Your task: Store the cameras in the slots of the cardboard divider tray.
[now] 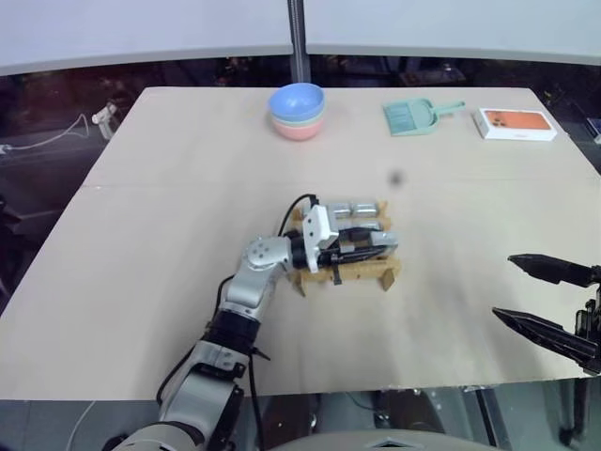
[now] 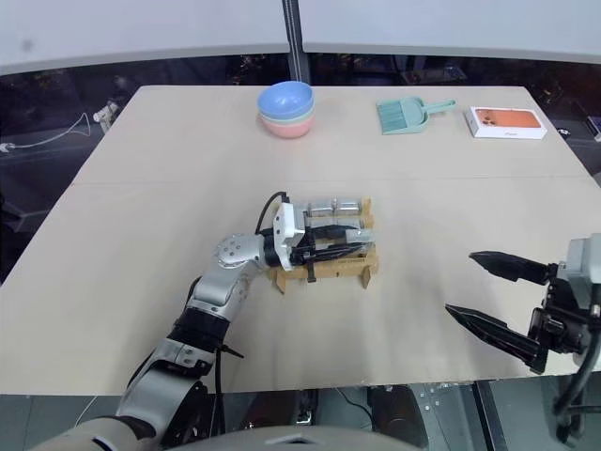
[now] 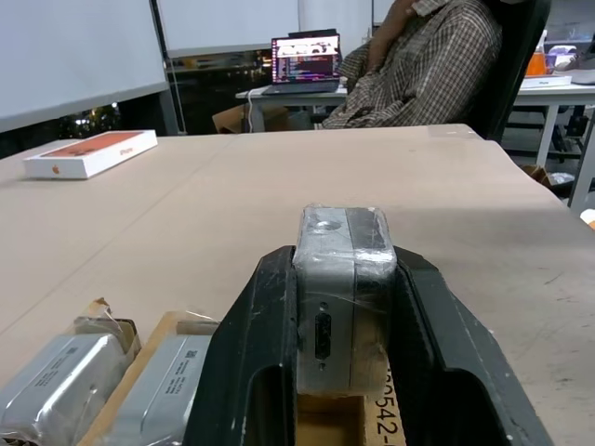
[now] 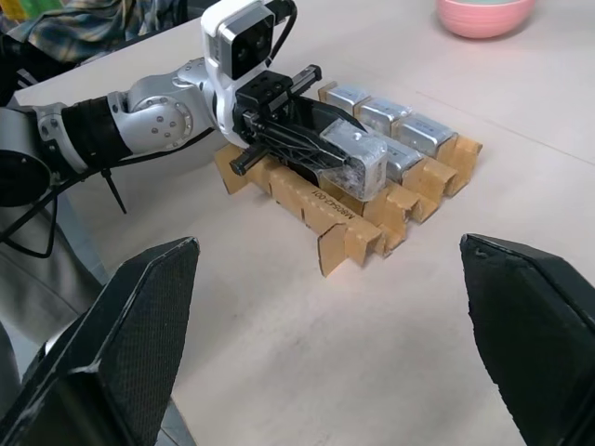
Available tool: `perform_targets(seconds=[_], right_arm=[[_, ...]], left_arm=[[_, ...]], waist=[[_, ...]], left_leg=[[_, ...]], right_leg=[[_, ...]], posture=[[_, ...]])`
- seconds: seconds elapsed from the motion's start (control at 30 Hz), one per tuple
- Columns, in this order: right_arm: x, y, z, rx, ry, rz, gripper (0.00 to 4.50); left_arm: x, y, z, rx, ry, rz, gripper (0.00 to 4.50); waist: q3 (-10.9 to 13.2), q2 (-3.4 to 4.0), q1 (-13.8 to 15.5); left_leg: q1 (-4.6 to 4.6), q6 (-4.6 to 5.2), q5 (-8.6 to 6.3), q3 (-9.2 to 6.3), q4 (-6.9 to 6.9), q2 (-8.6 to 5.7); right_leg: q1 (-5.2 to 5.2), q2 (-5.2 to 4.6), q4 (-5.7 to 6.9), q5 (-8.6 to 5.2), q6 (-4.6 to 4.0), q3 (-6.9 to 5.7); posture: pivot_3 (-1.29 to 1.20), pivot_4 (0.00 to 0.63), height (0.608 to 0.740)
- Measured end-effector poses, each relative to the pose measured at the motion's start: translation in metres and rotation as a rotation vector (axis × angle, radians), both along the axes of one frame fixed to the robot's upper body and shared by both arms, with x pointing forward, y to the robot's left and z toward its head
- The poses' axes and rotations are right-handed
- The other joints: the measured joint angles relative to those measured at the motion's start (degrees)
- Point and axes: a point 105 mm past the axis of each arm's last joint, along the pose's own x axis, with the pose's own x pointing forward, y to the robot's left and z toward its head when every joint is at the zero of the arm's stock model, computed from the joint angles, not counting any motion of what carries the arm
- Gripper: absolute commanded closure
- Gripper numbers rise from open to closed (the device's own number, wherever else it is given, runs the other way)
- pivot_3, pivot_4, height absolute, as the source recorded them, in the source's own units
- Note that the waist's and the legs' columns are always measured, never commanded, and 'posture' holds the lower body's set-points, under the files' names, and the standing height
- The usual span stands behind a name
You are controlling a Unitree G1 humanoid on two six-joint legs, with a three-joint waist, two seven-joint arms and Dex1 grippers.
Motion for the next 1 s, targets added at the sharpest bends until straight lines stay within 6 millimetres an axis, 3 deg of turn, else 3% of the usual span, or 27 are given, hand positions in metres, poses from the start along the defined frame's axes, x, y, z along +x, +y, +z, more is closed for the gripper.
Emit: perform_targets(seconds=[1.0], right_arm=[[0.005, 0.001, -0.001, 0.030, -0.029, -0.005, 0.05]], left_arm=[[0.007, 0.013, -0.005, 0.070, 0.047, 0.043, 3.78]], waist=[[-0.1, 0.20, 0.0]], left_leg=[[-0.01, 0.00, -0.01, -0.03, -0.07, 0.03]], right_leg=[[0.01, -0.04, -0.15, -0.01, 0.02, -0.07]], posture=[[0.00, 0.150, 0.740]])
